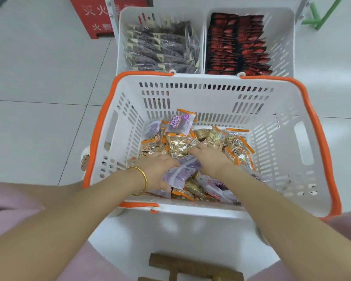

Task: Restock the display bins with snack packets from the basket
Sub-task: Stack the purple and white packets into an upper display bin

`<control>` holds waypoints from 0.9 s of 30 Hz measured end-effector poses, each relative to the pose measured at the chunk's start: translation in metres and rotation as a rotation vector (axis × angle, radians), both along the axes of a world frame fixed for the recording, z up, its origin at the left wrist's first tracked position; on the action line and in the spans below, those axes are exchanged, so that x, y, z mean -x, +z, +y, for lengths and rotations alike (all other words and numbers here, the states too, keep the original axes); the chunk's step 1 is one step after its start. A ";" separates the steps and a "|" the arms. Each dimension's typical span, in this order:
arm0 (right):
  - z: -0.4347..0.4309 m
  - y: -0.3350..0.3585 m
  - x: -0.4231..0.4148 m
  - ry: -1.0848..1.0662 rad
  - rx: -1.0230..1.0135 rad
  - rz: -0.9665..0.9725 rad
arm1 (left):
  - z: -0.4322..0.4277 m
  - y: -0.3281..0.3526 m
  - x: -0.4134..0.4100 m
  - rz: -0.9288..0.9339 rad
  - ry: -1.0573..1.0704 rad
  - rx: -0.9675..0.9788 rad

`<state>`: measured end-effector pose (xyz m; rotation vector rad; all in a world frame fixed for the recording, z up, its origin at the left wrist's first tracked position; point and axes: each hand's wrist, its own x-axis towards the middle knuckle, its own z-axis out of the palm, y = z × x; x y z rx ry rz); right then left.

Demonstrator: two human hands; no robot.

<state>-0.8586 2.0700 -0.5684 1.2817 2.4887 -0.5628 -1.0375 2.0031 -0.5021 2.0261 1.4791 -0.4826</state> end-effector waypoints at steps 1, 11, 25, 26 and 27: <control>0.001 0.000 0.000 0.001 -0.016 0.005 | 0.000 -0.005 -0.002 0.009 -0.002 0.005; 0.005 0.009 -0.027 -0.151 0.063 0.284 | 0.012 -0.013 0.008 -0.351 0.473 -0.122; 0.017 0.130 -0.025 -0.610 0.095 0.820 | 0.048 0.084 -0.003 -0.979 1.120 0.020; 0.020 0.142 -0.024 -0.646 0.109 0.860 | 0.051 0.095 -0.003 -0.987 1.108 0.032; 0.023 0.154 -0.023 -0.670 0.122 0.888 | 0.054 0.106 -0.004 -0.995 1.096 0.049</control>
